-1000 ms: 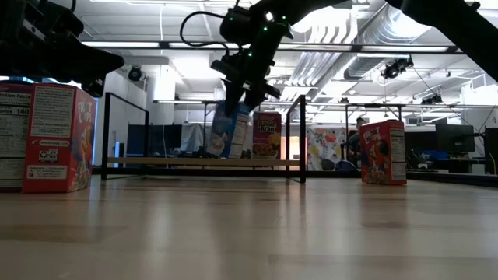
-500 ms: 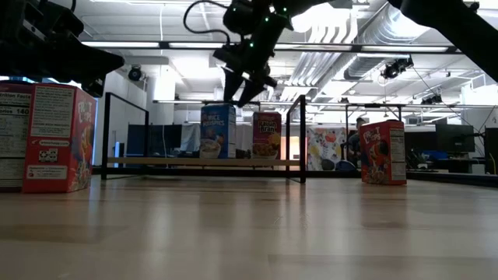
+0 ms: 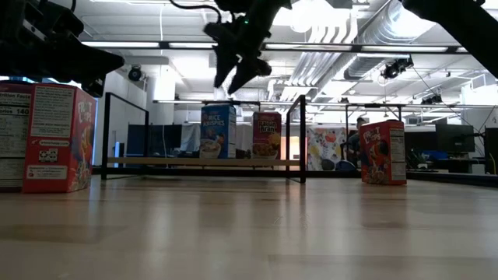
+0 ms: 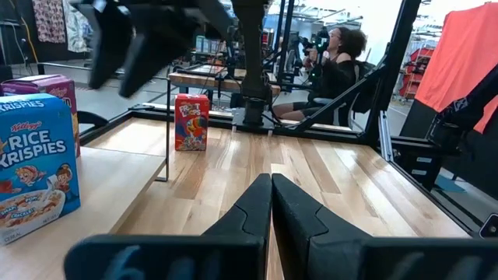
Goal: Stack cereal on shelf
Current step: Put the right blue cereal box on the shelf
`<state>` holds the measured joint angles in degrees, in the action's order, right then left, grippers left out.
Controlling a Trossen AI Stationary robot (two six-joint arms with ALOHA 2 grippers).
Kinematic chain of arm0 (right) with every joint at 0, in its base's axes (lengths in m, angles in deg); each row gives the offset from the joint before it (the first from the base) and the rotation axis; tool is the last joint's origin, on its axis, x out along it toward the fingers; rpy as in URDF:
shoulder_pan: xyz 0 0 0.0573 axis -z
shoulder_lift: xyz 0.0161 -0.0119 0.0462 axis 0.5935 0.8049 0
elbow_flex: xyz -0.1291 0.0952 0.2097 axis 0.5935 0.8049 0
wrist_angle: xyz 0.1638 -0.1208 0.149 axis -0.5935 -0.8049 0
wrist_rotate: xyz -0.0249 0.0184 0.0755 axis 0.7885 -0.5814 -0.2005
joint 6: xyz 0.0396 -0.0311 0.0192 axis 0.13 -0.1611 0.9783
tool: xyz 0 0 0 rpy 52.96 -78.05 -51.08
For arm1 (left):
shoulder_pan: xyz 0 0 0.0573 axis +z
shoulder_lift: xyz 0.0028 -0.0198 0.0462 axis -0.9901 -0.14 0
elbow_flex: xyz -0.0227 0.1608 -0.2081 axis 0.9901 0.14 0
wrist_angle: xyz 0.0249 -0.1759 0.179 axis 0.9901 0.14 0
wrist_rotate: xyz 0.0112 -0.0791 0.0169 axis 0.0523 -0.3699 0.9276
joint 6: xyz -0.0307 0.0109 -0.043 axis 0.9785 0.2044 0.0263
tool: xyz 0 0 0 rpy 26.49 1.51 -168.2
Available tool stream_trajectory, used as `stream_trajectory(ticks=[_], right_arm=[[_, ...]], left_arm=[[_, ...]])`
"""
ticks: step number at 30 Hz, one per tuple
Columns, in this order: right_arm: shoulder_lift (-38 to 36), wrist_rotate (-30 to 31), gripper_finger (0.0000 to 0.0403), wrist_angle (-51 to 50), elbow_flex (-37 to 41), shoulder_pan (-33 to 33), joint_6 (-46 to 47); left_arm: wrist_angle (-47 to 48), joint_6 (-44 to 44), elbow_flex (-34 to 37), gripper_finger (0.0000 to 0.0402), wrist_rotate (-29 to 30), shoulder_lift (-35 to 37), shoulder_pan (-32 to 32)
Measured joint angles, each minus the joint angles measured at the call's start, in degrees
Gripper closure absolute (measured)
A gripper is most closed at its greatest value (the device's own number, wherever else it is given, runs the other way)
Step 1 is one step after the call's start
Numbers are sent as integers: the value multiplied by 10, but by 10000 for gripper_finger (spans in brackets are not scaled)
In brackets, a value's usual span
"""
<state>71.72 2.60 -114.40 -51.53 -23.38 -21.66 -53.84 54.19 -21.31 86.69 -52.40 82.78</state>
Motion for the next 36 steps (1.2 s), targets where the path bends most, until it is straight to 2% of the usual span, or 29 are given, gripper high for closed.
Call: stream_trajectory(ticks=[3, 6, 8, 11, 13, 19, 24, 36], right_arm=[[0, 50, 269, 44, 25, -26, 43], [1, 118, 361, 93, 54, -45, 62], [5, 147, 390, 120, 77, -49, 62], [19, 175, 384, 139, 104, -49, 83], [28, 183, 395, 146, 121, -49, 101], [42, 196, 401, 257, 166, -52, 111], [44, 257, 402, 258, 170, -41, 112], [44, 260, 403, 234, 170, -20, 84]], left_arm=[[0, 0, 0, 396, 0, 0, 0], [0, 0, 0, 396, 0, 0, 0], [0, 0, 0, 396, 0, 0, 0], [0, 0, 0, 396, 0, 0, 0], [-1, 0, 0, 396, 0, 0, 0], [0, 0, 0, 396, 0, 0, 0], [0, 0, 0, 396, 0, 0, 0], [0, 0, 0, 396, 0, 0, 0]])
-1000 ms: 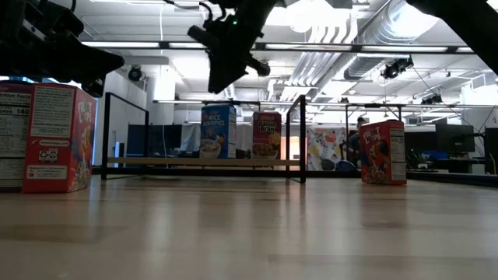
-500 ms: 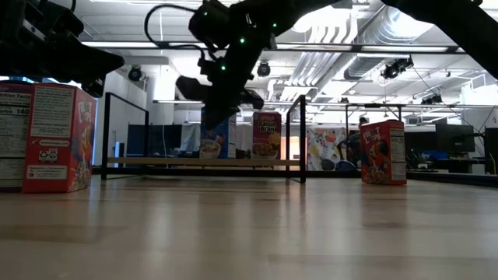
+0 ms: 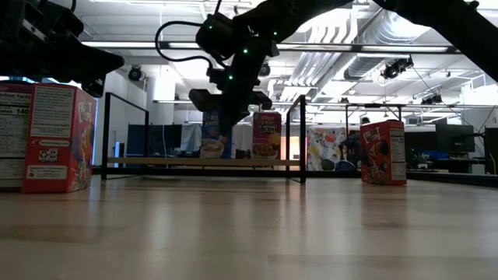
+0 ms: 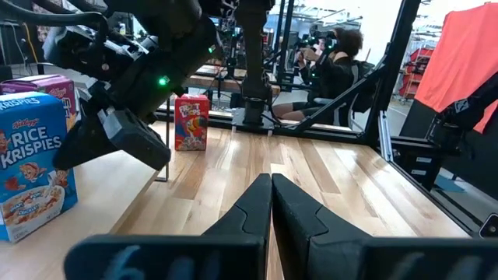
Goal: Stack cereal on shelf
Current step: Put the right blue cereal box on the shelf
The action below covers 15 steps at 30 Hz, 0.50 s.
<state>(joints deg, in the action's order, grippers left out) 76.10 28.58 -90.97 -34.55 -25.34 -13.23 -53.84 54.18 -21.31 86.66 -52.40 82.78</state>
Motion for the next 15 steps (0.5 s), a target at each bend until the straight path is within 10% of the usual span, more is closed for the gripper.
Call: stream_trajectory(ticks=[15], right_arm=[[0, -17, 403, -27, 0, -2, -34]], left_arm=[[0, 0, 0, 396, 0, 0, 0]])
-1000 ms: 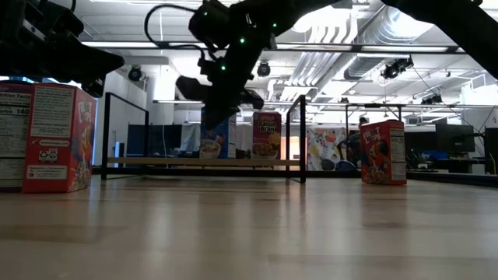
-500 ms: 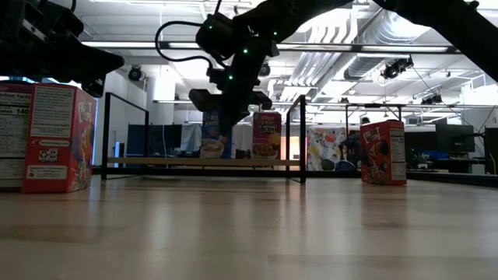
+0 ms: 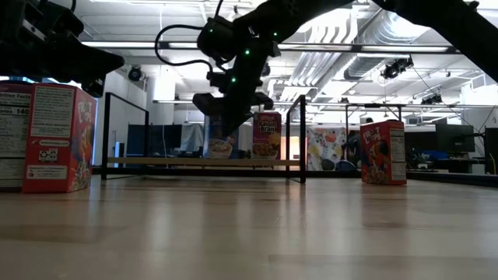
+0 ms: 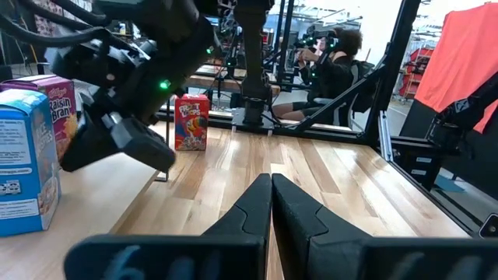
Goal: Stack cereal on shelf
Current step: Put the right blue cereal box on the shelf
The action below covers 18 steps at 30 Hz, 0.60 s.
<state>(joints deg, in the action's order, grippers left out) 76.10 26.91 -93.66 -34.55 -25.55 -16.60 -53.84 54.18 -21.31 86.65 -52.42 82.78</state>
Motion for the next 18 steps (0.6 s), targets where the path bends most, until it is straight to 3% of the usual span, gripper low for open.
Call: stream_trajectory(ticks=[18], right_arm=[[28, -32, 403, -3, -1, 11, 30]], left_arm=[[0, 0, 0, 396, 0, 0, 0]])
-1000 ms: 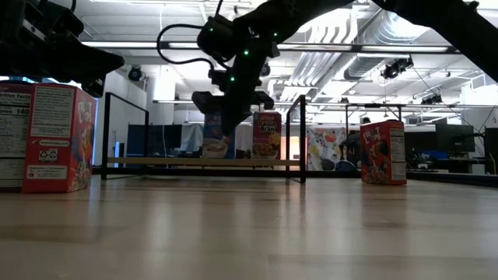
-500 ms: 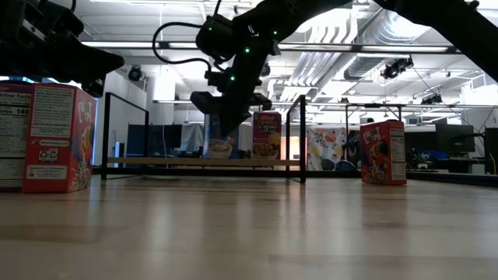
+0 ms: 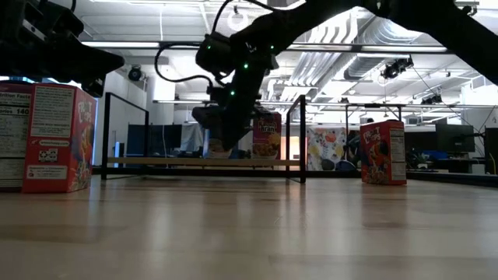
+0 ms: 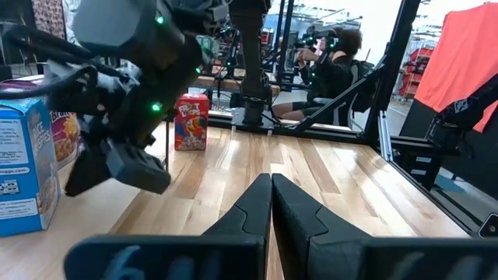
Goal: Stack cereal on shelf
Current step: Put the right blue cereal box on the shelf
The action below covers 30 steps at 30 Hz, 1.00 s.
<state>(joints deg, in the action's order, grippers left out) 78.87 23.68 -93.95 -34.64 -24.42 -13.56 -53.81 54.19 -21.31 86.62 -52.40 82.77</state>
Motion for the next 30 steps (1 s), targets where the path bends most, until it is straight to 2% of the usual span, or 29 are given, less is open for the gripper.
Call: stream_trajectory(ticks=[14, 22, 30], right_arm=[[15, 14, 403, 39, 0, 14, 9], [15, -13, 403, 54, 0, 29, 95], [15, -60, 403, 68, 0, 26, 122]], left_arm=[[0, 0, 0, 396, 0, 0, 0], [0, 0, 0, 396, 0, 0, 0], [-1, 0, 0, 396, 0, 0, 0]])
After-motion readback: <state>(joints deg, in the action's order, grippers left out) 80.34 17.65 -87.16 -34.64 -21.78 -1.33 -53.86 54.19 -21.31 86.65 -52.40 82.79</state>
